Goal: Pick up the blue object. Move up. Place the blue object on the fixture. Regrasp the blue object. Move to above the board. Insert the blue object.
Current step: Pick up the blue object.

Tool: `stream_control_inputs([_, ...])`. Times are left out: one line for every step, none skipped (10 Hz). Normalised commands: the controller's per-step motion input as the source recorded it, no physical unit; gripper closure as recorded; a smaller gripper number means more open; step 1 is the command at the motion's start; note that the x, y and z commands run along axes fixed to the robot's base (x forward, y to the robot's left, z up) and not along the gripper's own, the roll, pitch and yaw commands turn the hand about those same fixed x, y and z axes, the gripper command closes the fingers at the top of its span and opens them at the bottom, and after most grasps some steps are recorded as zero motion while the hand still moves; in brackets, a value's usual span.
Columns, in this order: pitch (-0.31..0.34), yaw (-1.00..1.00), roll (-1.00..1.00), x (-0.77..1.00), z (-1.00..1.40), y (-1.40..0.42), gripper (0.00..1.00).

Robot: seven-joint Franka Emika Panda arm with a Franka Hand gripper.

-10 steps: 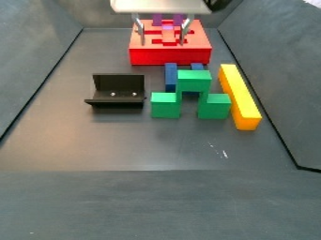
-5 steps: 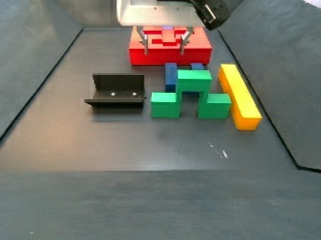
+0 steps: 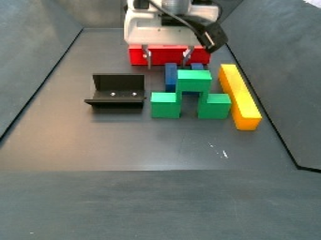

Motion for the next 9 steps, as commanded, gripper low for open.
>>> stream_control_inputs([-0.007, 0.00, 0.06, 0.00, -0.33, -0.09, 0.00])
stream_control_inputs([0.000, 0.00, 0.04, -0.06, -0.10, -0.10, 0.00])
stream_control_inputs([0.000, 0.00, 0.00, -0.01, -0.01, -0.05, 0.00])
stream_control_inputs([0.000, 0.00, 0.00, 0.00, 0.00, 0.00, 0.00])
stream_control_inputs([0.000, 0.00, 0.00, 0.00, 0.00, 0.00, 1.00])
stream_control_inputs([0.000, 0.00, 0.00, 0.00, 0.00, 0.00, 1.00])
stream_control_inputs([0.000, 0.00, 0.00, 0.00, 0.00, 0.00, 1.00])
stream_control_inputs([0.000, 0.00, 0.00, 0.00, 0.00, 0.00, 1.00])
stream_control_inputs([0.000, 0.00, 0.00, 0.00, 0.00, 0.00, 1.00])
